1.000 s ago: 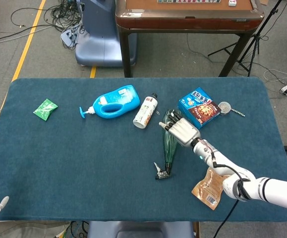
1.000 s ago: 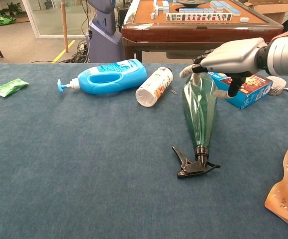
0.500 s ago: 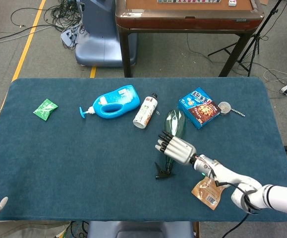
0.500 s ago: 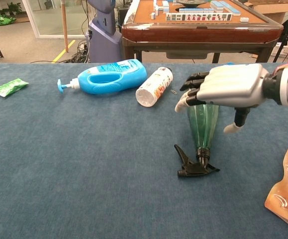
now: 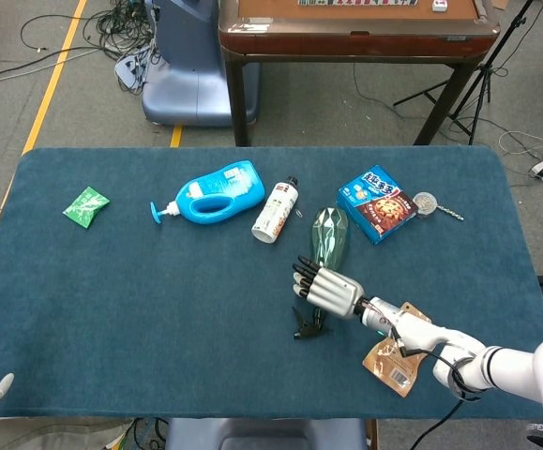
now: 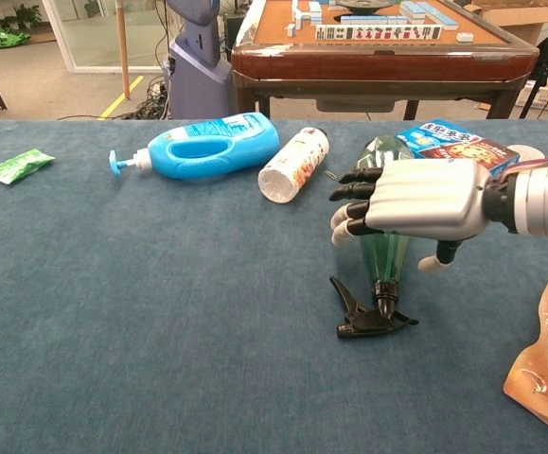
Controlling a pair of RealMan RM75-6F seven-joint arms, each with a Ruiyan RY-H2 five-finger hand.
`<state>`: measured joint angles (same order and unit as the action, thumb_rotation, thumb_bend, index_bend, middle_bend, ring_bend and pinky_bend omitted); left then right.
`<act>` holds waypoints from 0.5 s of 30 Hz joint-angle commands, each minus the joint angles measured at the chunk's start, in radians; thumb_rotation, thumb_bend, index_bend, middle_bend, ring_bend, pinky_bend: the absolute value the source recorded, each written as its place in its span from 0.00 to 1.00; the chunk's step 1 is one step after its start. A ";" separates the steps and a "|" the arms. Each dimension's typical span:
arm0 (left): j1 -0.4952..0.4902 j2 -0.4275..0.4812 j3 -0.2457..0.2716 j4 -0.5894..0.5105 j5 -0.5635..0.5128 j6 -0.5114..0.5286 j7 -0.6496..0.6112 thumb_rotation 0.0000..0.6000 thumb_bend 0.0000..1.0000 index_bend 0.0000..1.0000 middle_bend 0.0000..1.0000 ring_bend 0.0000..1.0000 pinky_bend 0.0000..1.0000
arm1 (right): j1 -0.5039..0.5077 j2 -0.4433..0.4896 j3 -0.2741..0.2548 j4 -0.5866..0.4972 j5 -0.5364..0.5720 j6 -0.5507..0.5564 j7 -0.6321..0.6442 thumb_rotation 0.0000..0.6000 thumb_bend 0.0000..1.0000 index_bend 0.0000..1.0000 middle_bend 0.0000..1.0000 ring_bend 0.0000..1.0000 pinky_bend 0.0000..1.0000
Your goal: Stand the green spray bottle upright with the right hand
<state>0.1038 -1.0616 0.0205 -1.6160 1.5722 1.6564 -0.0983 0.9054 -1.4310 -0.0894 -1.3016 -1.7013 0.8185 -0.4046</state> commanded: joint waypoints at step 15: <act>0.008 -0.004 -0.001 0.021 -0.007 0.003 -0.020 1.00 0.26 0.08 0.00 0.00 0.00 | -0.001 -0.127 -0.011 0.163 -0.062 0.035 0.019 1.00 0.16 0.33 0.18 0.00 0.00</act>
<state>0.1115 -1.0657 0.0197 -1.5948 1.5652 1.6594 -0.1185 0.9051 -1.5537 -0.0993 -1.1433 -1.7605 0.8524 -0.3865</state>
